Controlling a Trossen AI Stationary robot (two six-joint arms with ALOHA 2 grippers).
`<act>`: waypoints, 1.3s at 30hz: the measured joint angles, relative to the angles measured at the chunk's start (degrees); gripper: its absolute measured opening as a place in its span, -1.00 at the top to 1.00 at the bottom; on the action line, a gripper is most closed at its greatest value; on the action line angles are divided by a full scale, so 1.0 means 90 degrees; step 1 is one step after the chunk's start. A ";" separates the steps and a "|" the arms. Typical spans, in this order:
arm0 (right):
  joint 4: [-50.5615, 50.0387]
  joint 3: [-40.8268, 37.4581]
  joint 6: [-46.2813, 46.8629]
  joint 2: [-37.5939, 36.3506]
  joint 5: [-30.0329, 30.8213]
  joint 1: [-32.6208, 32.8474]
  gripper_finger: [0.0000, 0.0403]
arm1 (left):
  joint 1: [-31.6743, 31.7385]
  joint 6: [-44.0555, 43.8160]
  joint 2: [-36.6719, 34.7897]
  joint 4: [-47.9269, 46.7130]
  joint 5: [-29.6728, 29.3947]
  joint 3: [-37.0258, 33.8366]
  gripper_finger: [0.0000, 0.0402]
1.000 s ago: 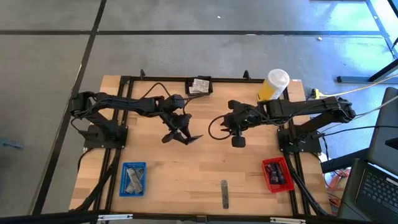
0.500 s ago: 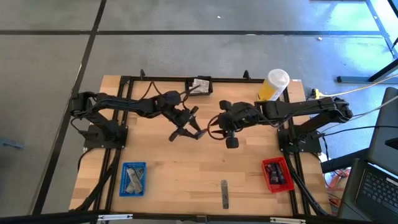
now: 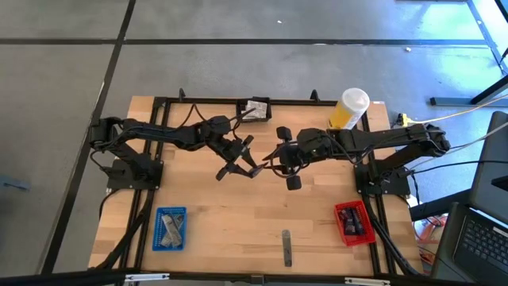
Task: Pick & Place Travel size toiletries
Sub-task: Put the blue shave butter into the red bin
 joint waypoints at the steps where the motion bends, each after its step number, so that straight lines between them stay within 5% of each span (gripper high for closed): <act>1: -0.0007 0.0000 0.0000 0.0000 0.0000 0.0000 0.45 | 0.0000 0.0002 0.0000 0.0000 0.0000 0.0000 0.26; 21: -0.0020 0.0000 -0.0115 0.0000 -0.0007 -0.0002 0.96 | 0.0000 0.0005 0.0000 -0.0003 0.0044 -0.0002 0.26; 39: -0.0151 0.0002 -0.0013 -0.0010 0.0000 -0.0003 0.99 | -0.0132 0.0077 0.0002 0.0051 -0.0381 -0.0010 0.16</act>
